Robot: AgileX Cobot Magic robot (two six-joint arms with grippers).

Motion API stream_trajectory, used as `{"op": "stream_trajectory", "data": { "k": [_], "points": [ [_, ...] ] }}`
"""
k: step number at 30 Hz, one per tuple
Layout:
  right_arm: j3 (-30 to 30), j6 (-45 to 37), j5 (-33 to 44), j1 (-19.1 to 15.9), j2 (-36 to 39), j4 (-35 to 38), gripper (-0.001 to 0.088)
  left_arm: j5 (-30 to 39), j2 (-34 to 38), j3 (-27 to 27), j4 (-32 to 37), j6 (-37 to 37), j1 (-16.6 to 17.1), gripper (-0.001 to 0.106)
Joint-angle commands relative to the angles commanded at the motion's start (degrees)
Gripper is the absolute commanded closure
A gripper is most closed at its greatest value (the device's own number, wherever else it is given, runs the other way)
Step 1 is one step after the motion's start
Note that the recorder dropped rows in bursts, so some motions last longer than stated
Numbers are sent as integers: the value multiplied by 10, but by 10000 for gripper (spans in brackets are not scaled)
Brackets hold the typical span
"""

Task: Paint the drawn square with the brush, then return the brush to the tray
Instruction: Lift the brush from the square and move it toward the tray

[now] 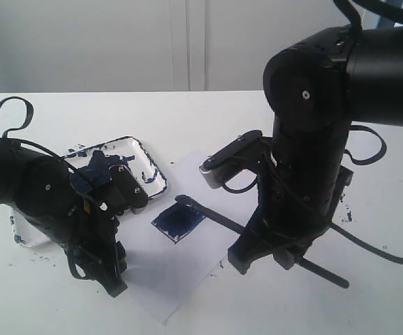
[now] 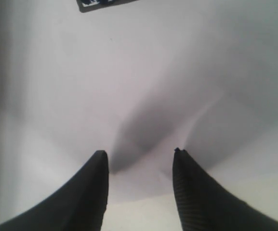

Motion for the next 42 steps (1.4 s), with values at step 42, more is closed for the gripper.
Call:
{"op": "stream_trajectory", "data": {
  "k": [42],
  "points": [
    [0,18,-17,0,51,-29,868,2,0,0,0,0,0,574]
  ]
}}
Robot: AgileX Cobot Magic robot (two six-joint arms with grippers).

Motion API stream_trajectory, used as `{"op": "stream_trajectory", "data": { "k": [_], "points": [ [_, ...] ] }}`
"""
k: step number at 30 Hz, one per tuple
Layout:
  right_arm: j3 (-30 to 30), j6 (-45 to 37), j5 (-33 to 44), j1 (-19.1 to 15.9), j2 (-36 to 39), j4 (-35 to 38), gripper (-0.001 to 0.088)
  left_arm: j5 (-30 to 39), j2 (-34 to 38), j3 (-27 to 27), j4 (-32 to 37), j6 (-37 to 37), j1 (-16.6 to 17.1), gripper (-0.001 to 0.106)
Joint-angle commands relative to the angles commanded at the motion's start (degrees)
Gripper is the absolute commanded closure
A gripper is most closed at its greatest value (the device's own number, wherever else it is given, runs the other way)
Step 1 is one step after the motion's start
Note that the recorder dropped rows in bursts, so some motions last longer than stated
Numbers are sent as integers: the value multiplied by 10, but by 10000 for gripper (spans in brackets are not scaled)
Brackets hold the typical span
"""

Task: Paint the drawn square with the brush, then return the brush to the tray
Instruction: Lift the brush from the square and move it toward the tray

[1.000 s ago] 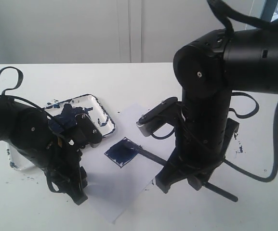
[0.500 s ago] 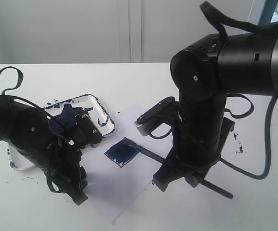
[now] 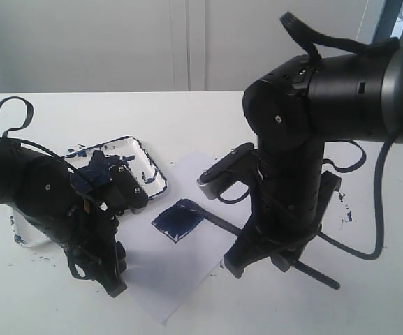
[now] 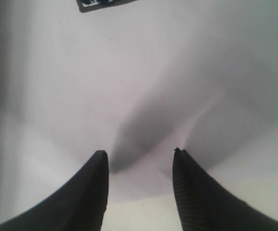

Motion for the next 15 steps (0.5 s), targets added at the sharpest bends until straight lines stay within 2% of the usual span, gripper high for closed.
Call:
{"op": "stream_trajectory", "data": {
  "k": [7,15],
  "points": [
    [0,0,8,0,-47,0,868,0,0,0,0,0,0,574],
    [-2,-4,-4,0,-64,5,868,0,-5,-1,0,0,0,574]
  ]
}}
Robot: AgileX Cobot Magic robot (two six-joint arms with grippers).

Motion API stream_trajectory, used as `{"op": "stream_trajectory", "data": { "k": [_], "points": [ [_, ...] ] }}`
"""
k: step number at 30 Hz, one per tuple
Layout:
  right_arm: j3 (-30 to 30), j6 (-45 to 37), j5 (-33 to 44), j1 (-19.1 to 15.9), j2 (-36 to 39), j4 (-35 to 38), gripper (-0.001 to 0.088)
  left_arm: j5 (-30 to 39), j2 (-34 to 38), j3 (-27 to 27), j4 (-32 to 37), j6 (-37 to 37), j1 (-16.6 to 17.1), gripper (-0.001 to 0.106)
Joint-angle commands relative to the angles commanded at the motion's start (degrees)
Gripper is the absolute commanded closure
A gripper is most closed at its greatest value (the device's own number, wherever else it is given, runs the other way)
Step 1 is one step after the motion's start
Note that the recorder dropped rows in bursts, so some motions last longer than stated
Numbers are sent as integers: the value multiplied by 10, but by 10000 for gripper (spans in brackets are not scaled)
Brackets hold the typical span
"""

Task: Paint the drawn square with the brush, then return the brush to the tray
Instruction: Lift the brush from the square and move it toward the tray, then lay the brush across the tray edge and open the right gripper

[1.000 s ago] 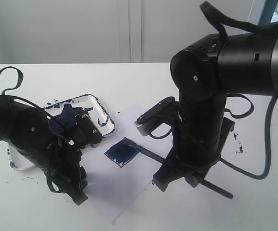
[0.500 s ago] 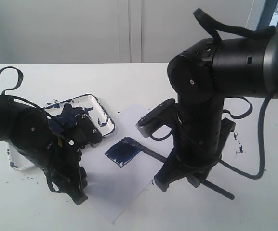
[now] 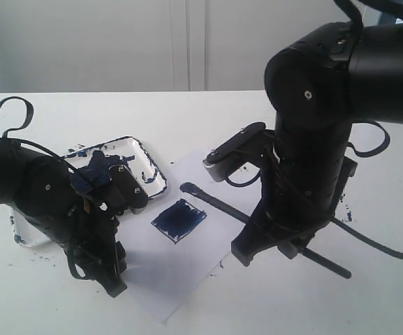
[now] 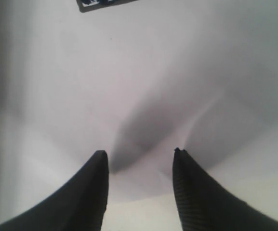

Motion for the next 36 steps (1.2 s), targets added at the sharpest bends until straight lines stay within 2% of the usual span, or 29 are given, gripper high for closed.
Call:
{"op": "stream_trajectory", "data": {
  "k": [12,17,21,23,24,26,34,36],
  "points": [
    [-78,-4,-18,0,1,3,868,34,-77,-20,2,-11,0,574],
    [-108,-18,-29,0,28,11,868,70,-111,-30,5,-26,0,574],
    [-135,-30,-47,0,67,36,868,113,-136,-44,44,-52,0,574],
    [-146,-44,-59,0,86,66,868,134,-147,-46,90,-86,0,574],
    [-153,-64,-73,0,104,108,868,153,-159,-46,133,-123,0,574],
    [-158,-86,-97,0,129,144,868,175,-177,-46,154,-145,0,574],
    [-159,-122,-140,0,208,166,868,233,-204,-46,157,-145,0,574],
    [-159,-123,-176,0,213,167,868,251,-204,-46,158,-145,0,574]
  ]
}}
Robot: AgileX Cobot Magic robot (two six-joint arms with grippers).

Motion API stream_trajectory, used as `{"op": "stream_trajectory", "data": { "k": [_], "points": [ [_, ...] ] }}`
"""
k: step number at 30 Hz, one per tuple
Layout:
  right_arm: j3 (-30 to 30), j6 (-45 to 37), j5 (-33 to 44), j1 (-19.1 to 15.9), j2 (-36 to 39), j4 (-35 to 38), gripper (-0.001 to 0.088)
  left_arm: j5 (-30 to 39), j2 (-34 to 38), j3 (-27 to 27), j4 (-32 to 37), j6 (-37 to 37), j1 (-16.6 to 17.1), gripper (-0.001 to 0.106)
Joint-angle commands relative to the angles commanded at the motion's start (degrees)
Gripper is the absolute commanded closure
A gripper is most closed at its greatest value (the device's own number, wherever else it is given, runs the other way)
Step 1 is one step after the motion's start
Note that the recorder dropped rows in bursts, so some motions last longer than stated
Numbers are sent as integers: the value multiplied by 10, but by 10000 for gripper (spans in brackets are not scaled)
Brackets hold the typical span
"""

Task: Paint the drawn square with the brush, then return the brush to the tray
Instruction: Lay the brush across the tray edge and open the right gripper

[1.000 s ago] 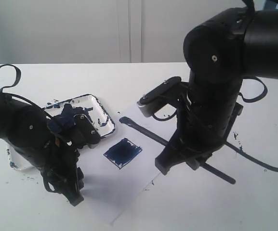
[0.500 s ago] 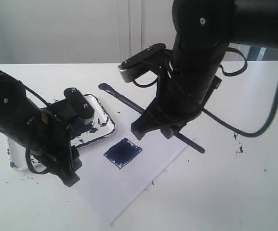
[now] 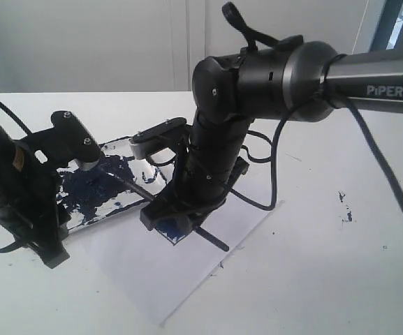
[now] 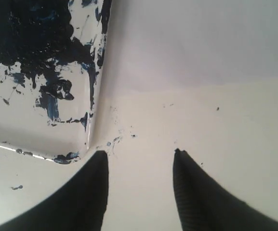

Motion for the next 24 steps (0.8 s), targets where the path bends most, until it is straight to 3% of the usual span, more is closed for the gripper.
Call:
{"op": "stream_trajectory", "data": {
  "k": [15,24],
  "points": [
    [-29,-26,5,0,58,34,861,17,0,0,4,-10,0,574],
    [-34,-34,-6,0,64,38,561,17,0,0,4,-13,0,574]
  ]
}}
